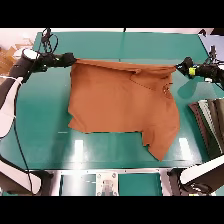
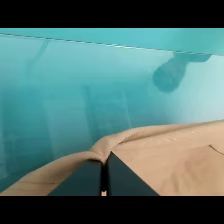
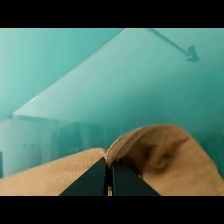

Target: Fold the shirts.

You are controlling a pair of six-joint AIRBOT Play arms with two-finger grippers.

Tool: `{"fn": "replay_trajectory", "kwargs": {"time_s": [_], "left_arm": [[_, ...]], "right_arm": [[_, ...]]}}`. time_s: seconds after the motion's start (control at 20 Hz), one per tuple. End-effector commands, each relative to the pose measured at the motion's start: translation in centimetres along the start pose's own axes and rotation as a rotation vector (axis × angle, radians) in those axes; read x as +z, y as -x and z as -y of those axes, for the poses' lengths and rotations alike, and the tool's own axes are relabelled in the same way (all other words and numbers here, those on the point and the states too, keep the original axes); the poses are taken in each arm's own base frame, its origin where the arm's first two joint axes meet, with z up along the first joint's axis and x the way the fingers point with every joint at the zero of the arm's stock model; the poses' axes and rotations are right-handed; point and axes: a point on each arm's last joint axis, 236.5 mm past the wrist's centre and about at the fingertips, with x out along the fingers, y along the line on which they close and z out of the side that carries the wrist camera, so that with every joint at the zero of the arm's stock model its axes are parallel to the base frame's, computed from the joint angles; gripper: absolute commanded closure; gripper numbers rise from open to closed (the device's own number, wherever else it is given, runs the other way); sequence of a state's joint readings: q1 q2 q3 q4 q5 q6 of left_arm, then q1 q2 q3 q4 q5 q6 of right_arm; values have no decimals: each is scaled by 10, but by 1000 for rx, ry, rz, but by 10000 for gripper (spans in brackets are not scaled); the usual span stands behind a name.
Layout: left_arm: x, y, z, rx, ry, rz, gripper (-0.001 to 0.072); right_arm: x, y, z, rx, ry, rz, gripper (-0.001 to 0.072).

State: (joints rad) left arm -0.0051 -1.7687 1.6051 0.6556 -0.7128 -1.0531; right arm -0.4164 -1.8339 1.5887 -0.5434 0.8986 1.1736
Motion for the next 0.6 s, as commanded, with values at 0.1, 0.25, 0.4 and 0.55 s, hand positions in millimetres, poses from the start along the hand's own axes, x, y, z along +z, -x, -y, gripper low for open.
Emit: {"fn": "replay_trajectory", "kwargs": {"time_s": [0.1, 0.25, 0.4, 0.55], "left_arm": [[-47, 1, -7, 13, -103, -195, 686], [-86, 12, 1, -36, -123, -368, 686], [-120, 29, -8, -4, -109, -529, 686], [-143, 44, -20, 45, -111, -648, 686]], "right_arm": [[-39, 17, 23, -25, 45, -213, 694], [-62, 45, 32, -102, 92, -327, 694], [-83, 67, 48, -215, 124, -391, 694], [-108, 72, 60, -240, 92, -443, 694]]}}
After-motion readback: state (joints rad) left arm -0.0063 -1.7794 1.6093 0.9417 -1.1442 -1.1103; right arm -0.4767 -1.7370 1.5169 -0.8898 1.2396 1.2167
